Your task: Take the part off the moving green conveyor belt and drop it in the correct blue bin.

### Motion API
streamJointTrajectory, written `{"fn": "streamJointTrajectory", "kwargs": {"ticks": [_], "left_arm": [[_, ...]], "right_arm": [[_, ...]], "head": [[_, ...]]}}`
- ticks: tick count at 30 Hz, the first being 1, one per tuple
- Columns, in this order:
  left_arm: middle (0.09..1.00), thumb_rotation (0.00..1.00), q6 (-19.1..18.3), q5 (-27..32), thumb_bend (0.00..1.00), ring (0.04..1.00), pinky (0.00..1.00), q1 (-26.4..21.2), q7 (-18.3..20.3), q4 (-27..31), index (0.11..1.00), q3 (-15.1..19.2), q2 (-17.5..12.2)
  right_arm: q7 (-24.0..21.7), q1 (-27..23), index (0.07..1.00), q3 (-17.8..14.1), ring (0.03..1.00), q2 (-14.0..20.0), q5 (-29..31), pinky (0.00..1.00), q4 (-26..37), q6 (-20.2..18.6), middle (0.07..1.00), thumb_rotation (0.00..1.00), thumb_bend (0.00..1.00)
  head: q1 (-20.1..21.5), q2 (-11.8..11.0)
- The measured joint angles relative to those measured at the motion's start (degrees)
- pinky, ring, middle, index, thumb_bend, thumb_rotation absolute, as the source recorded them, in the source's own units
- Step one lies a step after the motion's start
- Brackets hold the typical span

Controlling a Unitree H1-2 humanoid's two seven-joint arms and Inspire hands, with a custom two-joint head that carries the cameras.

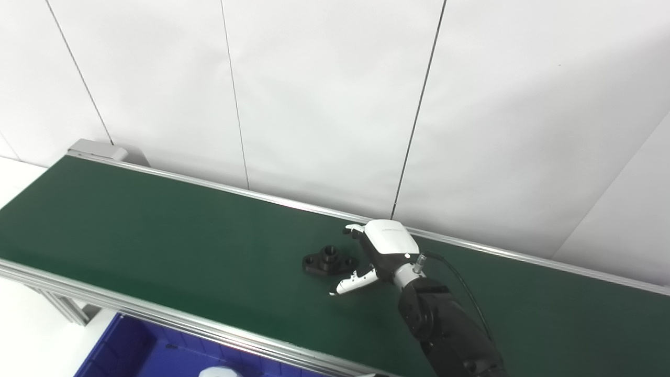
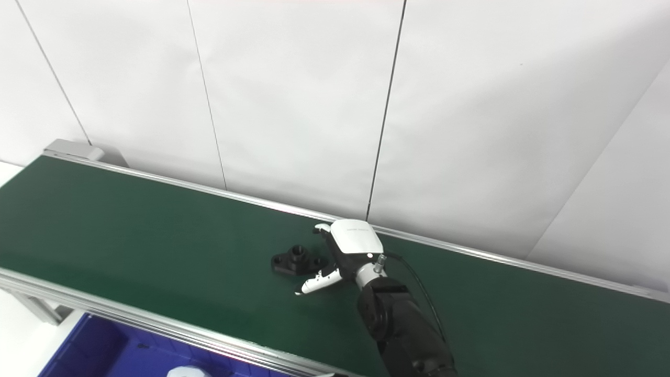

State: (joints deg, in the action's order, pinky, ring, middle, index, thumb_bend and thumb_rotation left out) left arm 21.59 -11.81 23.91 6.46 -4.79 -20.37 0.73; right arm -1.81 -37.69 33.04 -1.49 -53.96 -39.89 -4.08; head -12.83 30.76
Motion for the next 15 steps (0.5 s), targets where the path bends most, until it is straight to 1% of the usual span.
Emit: {"fn": "streamJointTrajectory", "kwargs": {"ticks": [4, 6, 8, 9, 10, 11, 12, 14, 15], "left_arm": [[0.887, 0.54, -0.1, 0.1, 0.84, 0.873, 0.75, 0.2, 0.0, 0.3, 0.844, -0.2, -0.1], [0.886, 0.54, -0.1, 0.1, 0.84, 0.871, 0.75, 0.3, 0.0, 0.4, 0.841, -0.3, -0.1], [0.884, 0.54, -0.1, 0.1, 0.85, 0.869, 0.75, 0.6, 0.0, 0.7, 0.838, -0.3, -0.2], [0.884, 0.55, -0.2, 0.1, 0.85, 0.869, 0.75, 0.7, 0.0, 1.0, 0.839, -0.3, -0.2], [0.884, 0.55, -0.2, 0.1, 0.85, 0.868, 0.75, 0.9, 0.0, 1.3, 0.842, -0.4, -0.2], [0.884, 0.55, -0.2, 0.1, 0.85, 0.869, 0.75, 1.0, 0.0, 1.5, 0.843, -0.4, -0.2], [0.884, 0.55, -0.2, 0.0, 0.85, 0.869, 0.75, 1.1, 0.0, 1.6, 0.844, -0.4, -0.2], [0.884, 0.54, -0.2, 0.1, 0.85, 0.868, 0.75, 1.1, 0.0, 1.6, 0.843, -0.4, -0.2], [0.884, 0.54, -0.2, 0.1, 0.85, 0.868, 0.74, 1.1, 0.0, 1.6, 0.845, -0.4, -0.2]], "right_arm": [[0.2, -0.2, 0.838, 0.1, 0.748, 0.0, 0.1, 0.59, -0.2, -0.3, 0.828, 0.54, 0.99], [0.6, -0.2, 0.834, 0.1, 0.751, 0.0, 0.1, 0.59, -0.5, -0.5, 0.826, 0.53, 0.98], [1.3, -0.2, 0.822, 0.3, 0.735, 0.0, 0.1, 0.58, -0.8, -0.5, 0.813, 0.53, 0.96], [2.2, -0.2, 0.802, 0.4, 0.690, 0.0, 0.1, 0.54, -1.1, -0.5, 0.785, 0.52, 0.94], [3.3, -0.2, 0.784, 0.6, 0.614, 0.0, 0.1, 0.47, -1.7, -0.4, 0.744, 0.50, 0.90], [4.5, -0.1, 0.760, 0.8, 0.517, 0.0, 0.1, 0.39, -2.1, -0.4, 0.673, 0.44, 0.84], [5.5, 0.1, 0.752, 0.8, 0.484, 0.0, 0.5, 0.36, -2.5, -0.4, 0.649, 0.42, 0.82], [7.9, 0.3, 0.692, 0.9, 0.376, -0.1, 1.1, 0.29, -3.5, 0.0, 0.517, 0.30, 0.69], [9.0, 0.4, 0.576, 1.0, 0.323, -0.1, 1.3, 0.25, -4.1, 0.3, 0.453, 0.21, 0.58]], "head": [[-0.2, 0.3], [-0.2, 0.4], [-0.3, 0.4], [-0.2, 0.7], [-0.2, 0.7], [-0.2, 0.8], [-0.2, 0.8], [-0.3, 0.9], [-0.3, 0.9]]}}
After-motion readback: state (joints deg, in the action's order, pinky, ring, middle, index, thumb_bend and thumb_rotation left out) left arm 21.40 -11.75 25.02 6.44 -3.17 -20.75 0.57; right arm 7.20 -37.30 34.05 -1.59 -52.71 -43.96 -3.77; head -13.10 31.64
